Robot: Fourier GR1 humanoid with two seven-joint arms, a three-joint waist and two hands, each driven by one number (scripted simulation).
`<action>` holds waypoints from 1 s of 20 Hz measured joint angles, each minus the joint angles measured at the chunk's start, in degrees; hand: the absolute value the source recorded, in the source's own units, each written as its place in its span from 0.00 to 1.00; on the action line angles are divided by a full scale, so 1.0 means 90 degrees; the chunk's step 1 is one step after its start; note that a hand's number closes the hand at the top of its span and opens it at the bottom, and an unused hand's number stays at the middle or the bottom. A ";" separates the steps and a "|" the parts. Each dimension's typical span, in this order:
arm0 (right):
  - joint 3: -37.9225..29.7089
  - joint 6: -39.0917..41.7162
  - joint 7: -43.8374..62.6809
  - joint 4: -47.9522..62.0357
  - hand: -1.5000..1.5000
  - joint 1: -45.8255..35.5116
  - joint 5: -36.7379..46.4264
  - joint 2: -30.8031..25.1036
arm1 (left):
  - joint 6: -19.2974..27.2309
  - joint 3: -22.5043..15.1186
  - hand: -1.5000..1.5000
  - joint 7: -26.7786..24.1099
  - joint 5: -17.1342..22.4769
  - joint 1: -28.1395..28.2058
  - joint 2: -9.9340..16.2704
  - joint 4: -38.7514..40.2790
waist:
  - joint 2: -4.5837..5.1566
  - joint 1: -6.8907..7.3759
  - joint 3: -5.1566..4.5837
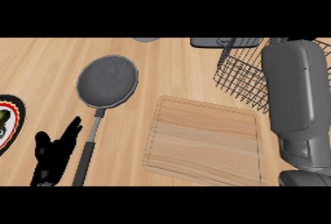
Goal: Pick the bell pepper from the cutting board and place it in the basket
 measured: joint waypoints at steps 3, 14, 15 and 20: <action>-0.0023 -0.0206 -0.0206 -0.0054 1.00 0.0288 -0.0194 0.0028 | -0.0032 0.0034 0.50 0.0069 0.0016 0.0025 -0.0016 -0.0024 | -0.0008 -0.0012 0.0000; 0.0131 0.0286 -0.0098 0.0139 0.00 0.1122 0.0311 -0.0506 | -0.0082 0.0108 0.50 -0.0034 -0.0065 0.0134 -0.0079 -0.0060 | -0.0039 -0.0068 0.0008; 0.0195 0.0346 -0.0105 0.0011 0.00 0.1187 0.0330 -0.0524 | -0.0046 0.0094 0.50 0.0064 -0.0077 0.0094 -0.0117 -0.0058 | -0.0042 -0.0080 0.0008; 0.0353 0.0598 -0.0119 -0.0806 0.00 0.1616 0.0217 -0.0598 | -0.0045 0.0105 0.50 0.0117 -0.0113 0.0142 -0.0190 -0.0104 | -0.0061 -0.0101 0.0011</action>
